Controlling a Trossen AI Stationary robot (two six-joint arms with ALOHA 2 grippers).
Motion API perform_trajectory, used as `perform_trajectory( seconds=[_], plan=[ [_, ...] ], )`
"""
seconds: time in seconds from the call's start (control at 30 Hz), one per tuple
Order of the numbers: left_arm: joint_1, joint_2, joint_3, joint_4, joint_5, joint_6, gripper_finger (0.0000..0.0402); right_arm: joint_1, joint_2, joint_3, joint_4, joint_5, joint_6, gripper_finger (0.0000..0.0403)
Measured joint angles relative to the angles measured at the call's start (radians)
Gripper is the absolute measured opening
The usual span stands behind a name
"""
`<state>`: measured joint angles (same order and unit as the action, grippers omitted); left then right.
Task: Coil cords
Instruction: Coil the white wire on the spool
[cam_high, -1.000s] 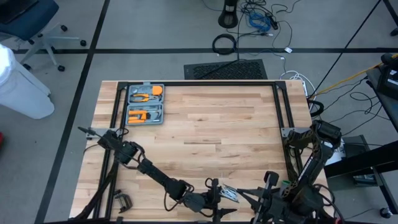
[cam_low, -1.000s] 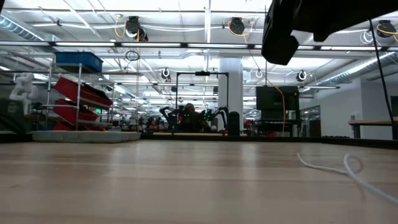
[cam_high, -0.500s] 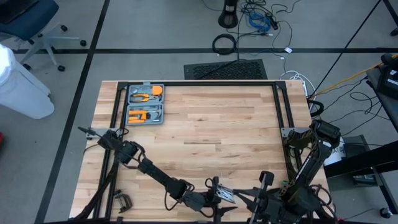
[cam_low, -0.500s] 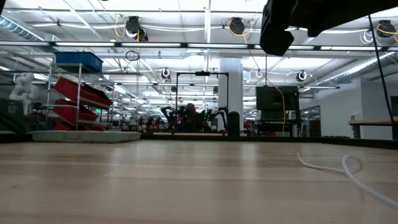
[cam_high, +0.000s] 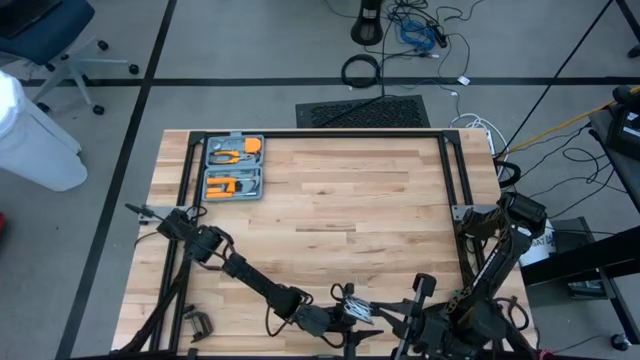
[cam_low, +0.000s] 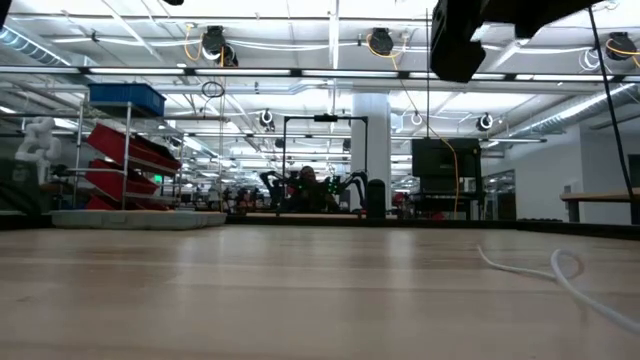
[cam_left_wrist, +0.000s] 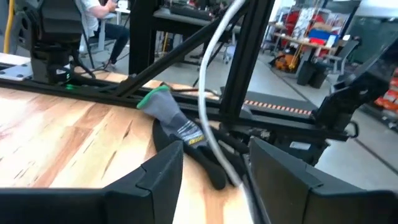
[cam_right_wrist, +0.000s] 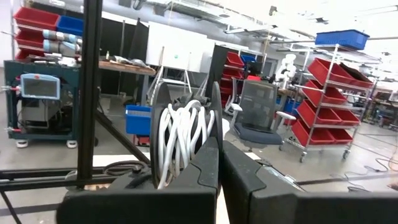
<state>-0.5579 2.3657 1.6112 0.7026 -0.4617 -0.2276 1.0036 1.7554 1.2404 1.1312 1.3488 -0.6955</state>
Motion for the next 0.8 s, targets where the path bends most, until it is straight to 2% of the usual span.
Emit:
perform_trajectory(
  seconds=[0.37,0.8],
  plan=[
    [0.001,0.000,0.000,0.032,0.019,0.006,0.0181,-0.005,0.000,0.000,-0.023,-0.024,0.026,0.0000],
    [0.001,0.000,0.000,0.045,0.013,0.027,0.0057,-0.005,0.000,0.000,-0.024,-0.024,0.029,0.0000]
  ],
)
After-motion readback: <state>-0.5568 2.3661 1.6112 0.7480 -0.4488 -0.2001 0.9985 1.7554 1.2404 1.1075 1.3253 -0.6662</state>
